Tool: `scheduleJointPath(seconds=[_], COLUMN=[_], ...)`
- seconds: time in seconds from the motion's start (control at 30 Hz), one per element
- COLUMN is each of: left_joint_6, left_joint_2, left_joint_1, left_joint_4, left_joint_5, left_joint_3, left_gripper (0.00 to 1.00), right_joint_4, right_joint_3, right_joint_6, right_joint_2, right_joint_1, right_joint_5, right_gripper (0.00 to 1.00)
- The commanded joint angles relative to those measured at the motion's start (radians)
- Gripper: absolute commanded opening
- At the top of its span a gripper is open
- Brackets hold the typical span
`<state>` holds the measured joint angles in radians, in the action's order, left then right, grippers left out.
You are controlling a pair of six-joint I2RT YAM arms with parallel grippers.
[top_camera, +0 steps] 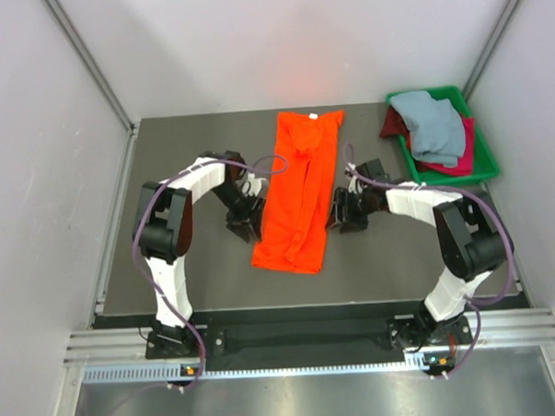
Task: Fold and stack the t-shirts
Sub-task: Fold the tshirt
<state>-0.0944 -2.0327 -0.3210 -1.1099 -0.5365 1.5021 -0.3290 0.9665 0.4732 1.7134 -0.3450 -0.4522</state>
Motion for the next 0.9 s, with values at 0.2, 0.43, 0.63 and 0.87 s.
scheduleJointPath(seconds=[0.2,0.43,0.63,0.87], left_joint_6=[0.028,0.036,0.027,0.007], left_joint_2=[0.040,0.006,0.005,0.046], left_joint_1=[0.011,0.010,0.010,-0.007], left_joint_4=[0.042,0.056,0.051,0.047], left_joint_5=[-0.072,-0.091,-0.102,-0.152], left_joint_3=[-0.158,-0.163,-0.171,-0.180], left_gripper=[0.51,0.45,0.29,0.00], right_joint_4=[0.067,0.119,0.130,0.007], right_joint_3=[-0.146,-0.132,-0.111,-0.117], right_joint_6=[0.090,0.123,0.130,0.064], right_joint_2=[-0.100,-0.037,0.002,-0.101], right_joint_1=[-0.169,-0.235,-0.249,-0.187], right_joint_5=[-0.054,-0.094,-0.102,-0.074], right_gripper=[0.51,0.34,0.00,0.00])
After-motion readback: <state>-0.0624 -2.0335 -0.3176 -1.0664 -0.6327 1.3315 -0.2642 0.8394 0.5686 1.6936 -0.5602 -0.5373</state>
